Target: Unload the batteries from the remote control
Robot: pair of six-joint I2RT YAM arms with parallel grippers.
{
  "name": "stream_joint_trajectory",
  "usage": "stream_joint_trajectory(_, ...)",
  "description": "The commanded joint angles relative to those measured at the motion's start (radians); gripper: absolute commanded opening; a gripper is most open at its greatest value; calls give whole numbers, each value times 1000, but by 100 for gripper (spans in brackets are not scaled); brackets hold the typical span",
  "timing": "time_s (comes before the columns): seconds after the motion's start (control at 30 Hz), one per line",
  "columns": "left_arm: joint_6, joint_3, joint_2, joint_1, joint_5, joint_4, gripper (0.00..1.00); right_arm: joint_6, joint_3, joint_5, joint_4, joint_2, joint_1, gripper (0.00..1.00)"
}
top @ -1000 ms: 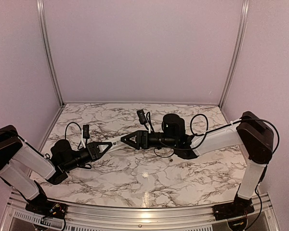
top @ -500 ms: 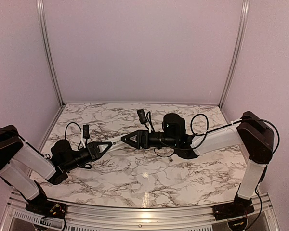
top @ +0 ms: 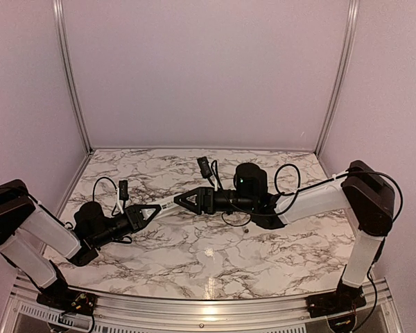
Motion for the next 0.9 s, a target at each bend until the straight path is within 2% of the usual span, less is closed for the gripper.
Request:
stream_joint_trajectory(0.0, 10, 44, 16, -12, 21, 252, 0, -4, 16, -139, 9, -23, 58, 69)
stream_joint_trajectory(0.87, 19, 44, 20, -13, 9, 246, 0, -28, 44, -119, -40, 12, 66, 69)
